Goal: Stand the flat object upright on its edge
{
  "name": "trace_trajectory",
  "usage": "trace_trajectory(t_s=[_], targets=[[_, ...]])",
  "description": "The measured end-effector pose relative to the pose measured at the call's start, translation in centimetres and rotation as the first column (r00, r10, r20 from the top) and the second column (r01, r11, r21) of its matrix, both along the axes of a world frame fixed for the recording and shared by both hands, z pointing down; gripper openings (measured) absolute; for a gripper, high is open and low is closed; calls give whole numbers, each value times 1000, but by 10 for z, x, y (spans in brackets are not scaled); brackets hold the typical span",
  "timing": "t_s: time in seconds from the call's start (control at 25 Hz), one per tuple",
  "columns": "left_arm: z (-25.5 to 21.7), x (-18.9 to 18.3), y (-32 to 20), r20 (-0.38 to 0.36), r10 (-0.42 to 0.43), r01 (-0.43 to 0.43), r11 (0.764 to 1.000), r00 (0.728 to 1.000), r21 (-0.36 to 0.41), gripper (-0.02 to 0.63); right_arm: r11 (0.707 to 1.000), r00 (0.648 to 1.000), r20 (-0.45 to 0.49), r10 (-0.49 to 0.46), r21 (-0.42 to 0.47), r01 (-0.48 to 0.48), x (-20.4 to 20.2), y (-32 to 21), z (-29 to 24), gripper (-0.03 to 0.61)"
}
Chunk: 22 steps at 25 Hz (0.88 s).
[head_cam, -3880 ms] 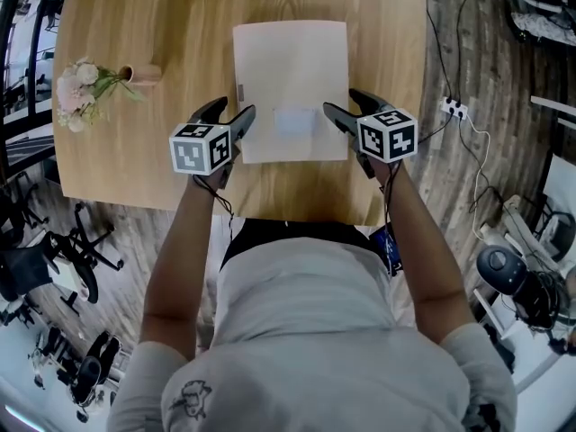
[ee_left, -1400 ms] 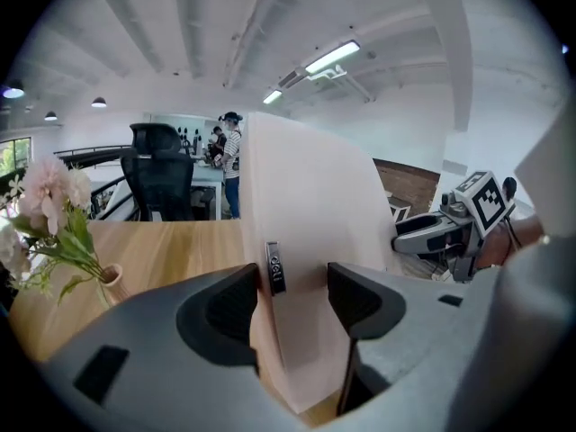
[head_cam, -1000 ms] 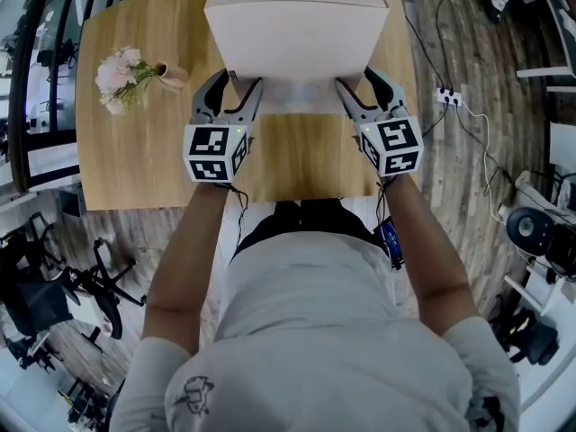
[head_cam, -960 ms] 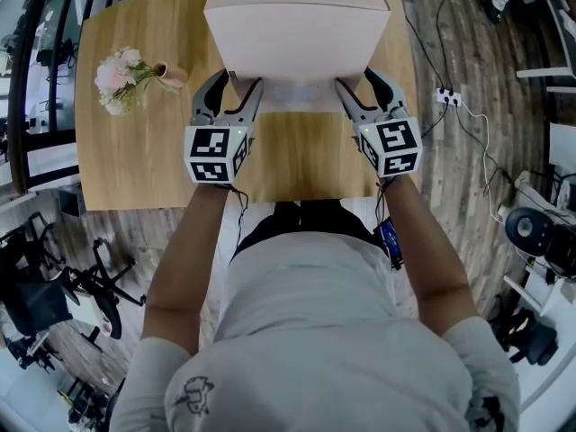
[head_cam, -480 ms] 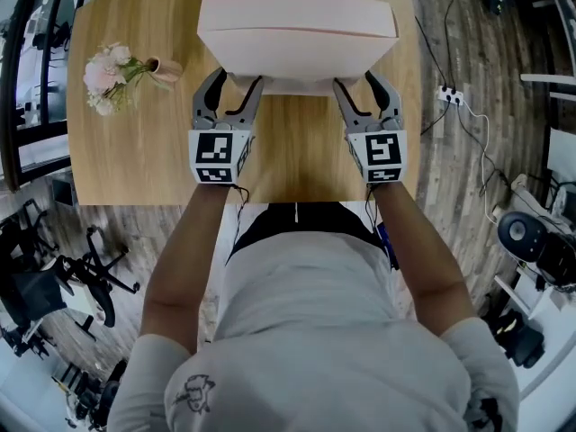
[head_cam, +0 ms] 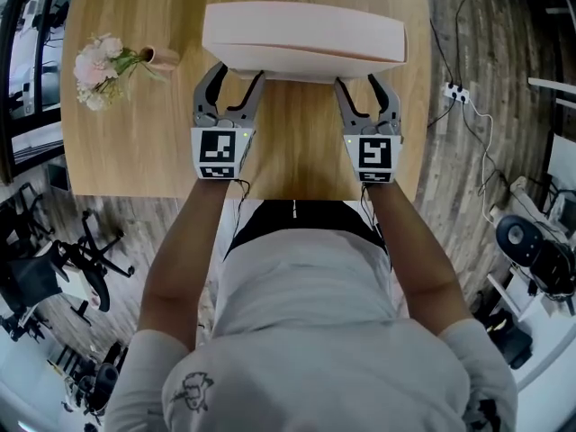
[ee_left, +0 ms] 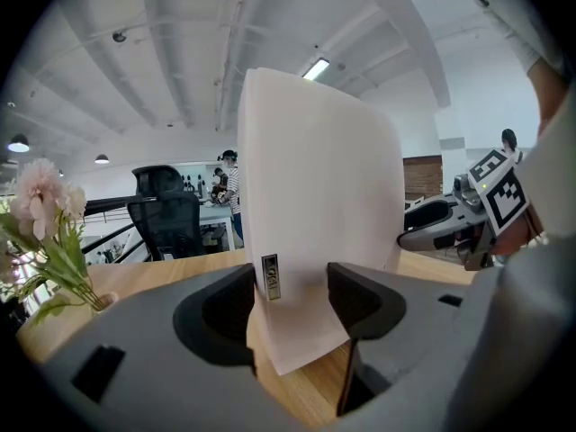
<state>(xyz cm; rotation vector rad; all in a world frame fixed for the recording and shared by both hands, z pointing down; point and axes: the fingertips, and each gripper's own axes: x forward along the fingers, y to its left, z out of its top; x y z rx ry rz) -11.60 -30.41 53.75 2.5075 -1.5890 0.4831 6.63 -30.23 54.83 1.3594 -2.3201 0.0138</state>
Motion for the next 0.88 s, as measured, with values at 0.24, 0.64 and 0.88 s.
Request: trace_trajectory(t_s=[0.24,0.64,0.88], targets=[[12,-1,6,12,-7,7,1000,1000,10,250,1000,999,-32,-18,-9,18,1,6,13,224],[24,-9,10,10,-19,19,1000,1000,-13,250,999,998,-57,-36,-8,36,-2,4,17,225],[22,-10,11,-3,-23,23,1000,1000,-13,252,999,997,-66,-42,-8,42,-2,1,13,225]])
